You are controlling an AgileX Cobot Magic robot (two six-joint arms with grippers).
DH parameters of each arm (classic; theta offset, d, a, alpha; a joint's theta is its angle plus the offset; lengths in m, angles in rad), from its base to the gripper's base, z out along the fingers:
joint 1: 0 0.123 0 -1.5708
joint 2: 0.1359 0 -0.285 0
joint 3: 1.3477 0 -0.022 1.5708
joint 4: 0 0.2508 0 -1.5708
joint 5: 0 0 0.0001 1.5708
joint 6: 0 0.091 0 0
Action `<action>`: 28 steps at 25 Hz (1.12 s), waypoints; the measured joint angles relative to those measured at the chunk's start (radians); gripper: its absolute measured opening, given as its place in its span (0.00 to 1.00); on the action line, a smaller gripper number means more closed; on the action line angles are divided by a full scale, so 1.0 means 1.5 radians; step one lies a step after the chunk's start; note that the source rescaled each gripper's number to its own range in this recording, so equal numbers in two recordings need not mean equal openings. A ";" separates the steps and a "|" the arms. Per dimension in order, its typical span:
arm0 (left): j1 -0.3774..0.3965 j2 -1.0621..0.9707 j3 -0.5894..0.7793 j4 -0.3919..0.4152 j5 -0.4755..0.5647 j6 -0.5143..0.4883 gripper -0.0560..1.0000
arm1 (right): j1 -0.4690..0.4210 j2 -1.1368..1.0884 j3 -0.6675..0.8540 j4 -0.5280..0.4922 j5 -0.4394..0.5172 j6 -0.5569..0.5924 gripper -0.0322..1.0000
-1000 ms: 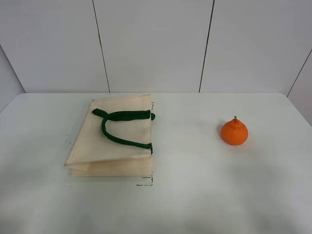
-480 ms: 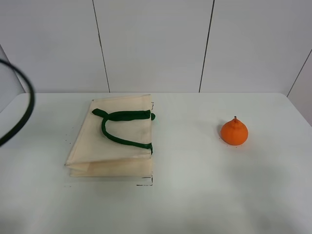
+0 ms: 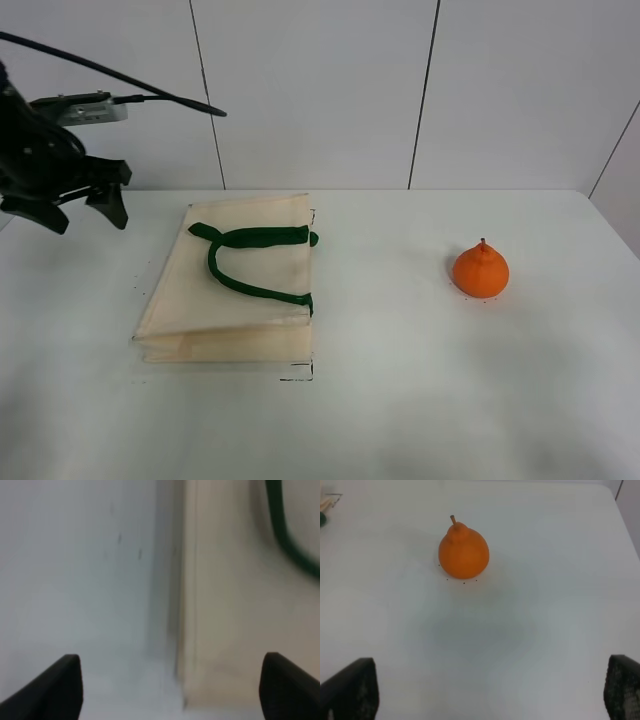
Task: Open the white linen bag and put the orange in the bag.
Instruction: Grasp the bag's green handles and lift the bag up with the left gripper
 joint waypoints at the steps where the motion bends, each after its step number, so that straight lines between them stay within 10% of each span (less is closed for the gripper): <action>1: -0.005 0.035 -0.036 -0.001 0.001 -0.017 1.00 | 0.000 0.000 0.000 0.000 0.000 0.000 1.00; 13: -0.161 0.260 -0.215 0.002 -0.010 -0.130 1.00 | 0.000 0.000 0.000 0.000 0.000 0.000 1.00; 28: -0.166 0.379 -0.215 0.023 -0.072 -0.175 1.00 | 0.000 0.000 0.000 0.000 0.000 0.000 1.00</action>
